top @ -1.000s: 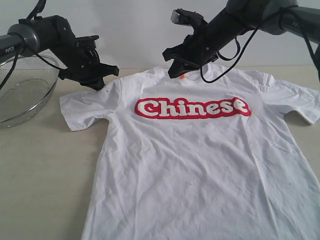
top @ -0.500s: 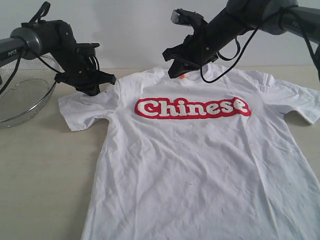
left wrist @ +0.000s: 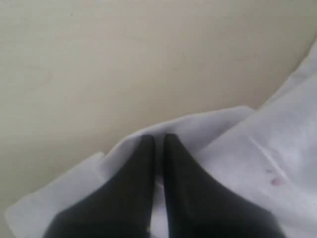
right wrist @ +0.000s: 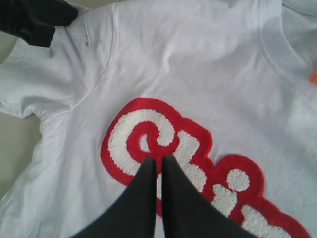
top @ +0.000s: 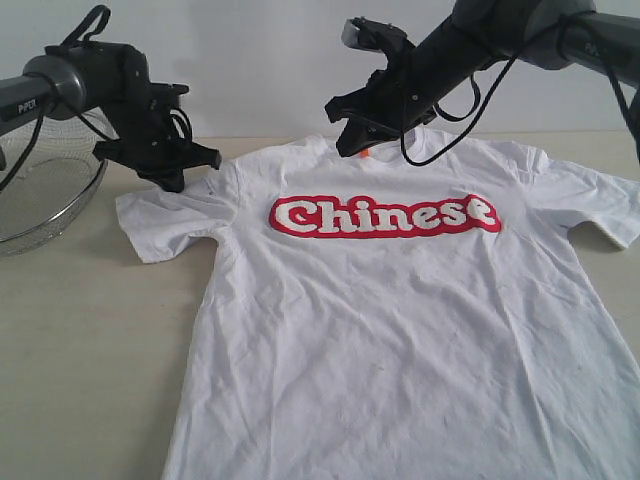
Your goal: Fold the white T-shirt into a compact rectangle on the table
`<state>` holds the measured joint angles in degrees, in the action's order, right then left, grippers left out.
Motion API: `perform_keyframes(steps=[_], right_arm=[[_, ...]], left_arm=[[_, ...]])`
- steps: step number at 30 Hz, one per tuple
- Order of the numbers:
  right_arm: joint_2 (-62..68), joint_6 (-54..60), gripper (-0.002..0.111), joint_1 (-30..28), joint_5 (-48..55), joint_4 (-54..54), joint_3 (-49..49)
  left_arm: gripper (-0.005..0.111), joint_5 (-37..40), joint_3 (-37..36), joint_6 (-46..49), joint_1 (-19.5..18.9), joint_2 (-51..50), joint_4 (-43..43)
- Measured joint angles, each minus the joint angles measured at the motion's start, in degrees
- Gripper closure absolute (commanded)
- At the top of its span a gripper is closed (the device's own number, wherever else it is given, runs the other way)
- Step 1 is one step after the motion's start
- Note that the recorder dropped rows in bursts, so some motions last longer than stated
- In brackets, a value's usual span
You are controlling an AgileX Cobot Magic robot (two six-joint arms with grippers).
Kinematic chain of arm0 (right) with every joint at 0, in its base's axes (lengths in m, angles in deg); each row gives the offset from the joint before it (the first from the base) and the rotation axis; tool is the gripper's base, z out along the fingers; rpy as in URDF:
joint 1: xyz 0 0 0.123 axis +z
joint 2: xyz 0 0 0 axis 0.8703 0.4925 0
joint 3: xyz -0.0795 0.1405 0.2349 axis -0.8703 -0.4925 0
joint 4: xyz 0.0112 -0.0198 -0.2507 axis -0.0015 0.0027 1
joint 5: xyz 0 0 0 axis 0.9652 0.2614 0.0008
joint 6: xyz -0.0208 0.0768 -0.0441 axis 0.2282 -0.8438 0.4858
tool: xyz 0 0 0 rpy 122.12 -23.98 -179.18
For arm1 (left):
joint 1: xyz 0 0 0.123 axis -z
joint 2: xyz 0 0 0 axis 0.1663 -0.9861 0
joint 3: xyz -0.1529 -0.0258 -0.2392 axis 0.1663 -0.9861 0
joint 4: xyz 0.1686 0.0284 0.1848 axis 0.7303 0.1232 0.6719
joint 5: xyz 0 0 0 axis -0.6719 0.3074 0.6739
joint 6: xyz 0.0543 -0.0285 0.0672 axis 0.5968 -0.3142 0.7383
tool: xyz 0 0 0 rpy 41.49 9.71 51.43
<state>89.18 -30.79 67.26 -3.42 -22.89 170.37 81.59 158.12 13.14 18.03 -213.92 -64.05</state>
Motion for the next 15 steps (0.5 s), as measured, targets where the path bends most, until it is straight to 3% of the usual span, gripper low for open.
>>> perform_keyframes(steps=[15], right_arm=[[0.0, 0.0, 0.108, 0.0, 0.09, 0.0, 0.0]], left_arm=[[0.102, -4.76, 0.37, -4.59, -1.92, -0.22, -1.82]])
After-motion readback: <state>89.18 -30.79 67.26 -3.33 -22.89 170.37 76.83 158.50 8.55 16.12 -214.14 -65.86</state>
